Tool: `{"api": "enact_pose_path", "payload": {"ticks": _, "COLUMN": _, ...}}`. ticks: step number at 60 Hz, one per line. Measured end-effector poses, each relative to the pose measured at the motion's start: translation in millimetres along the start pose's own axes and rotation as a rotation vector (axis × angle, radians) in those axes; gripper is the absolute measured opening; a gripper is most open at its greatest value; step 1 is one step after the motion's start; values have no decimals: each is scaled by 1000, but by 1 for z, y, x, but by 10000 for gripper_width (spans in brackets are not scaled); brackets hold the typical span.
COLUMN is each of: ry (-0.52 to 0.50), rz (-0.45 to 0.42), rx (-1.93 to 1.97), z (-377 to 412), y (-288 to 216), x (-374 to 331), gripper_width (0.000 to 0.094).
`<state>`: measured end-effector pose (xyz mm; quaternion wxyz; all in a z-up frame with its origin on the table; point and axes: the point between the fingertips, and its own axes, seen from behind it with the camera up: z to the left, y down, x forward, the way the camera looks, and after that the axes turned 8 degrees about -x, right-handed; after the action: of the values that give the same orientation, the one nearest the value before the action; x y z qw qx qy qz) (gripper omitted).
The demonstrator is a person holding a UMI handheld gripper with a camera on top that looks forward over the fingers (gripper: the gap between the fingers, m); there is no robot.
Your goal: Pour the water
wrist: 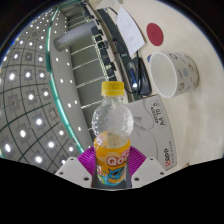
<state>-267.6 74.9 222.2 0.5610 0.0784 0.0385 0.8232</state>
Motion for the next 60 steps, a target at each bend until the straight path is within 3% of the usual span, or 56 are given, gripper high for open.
{"api": "enact_pose_path", "payload": {"ticks": 11, "ry": -5, "rz": -43, "rx": 322, "z": -40, "y": -28, "x": 16, "gripper_width": 393}}
{"api": "enact_pose_path", "payload": {"ticks": 26, "ry": 73, "rz": 8, "rx": 212, "z": -54, "y": -23, "x": 22, "gripper_width": 391}}
{"api": "enact_pose_path", "payload": {"ticks": 42, "ry": 155, "rz": 82, "rx": -460, "z": -1, "y": -40, "x": 21, "gripper_width": 393}}
{"api": "enact_pose_path", "payload": {"ticks": 52, "ry": 217, "rz": 36, "rx": -1039, "z": 39, "y": -112, "x": 13, "gripper_width": 394}}
{"api": "enact_pose_path", "payload": {"ticks": 60, "ry": 324, "rz": -14, "rx": -1391, "z": 31, "y": -190, "x": 14, "gripper_width": 393}}
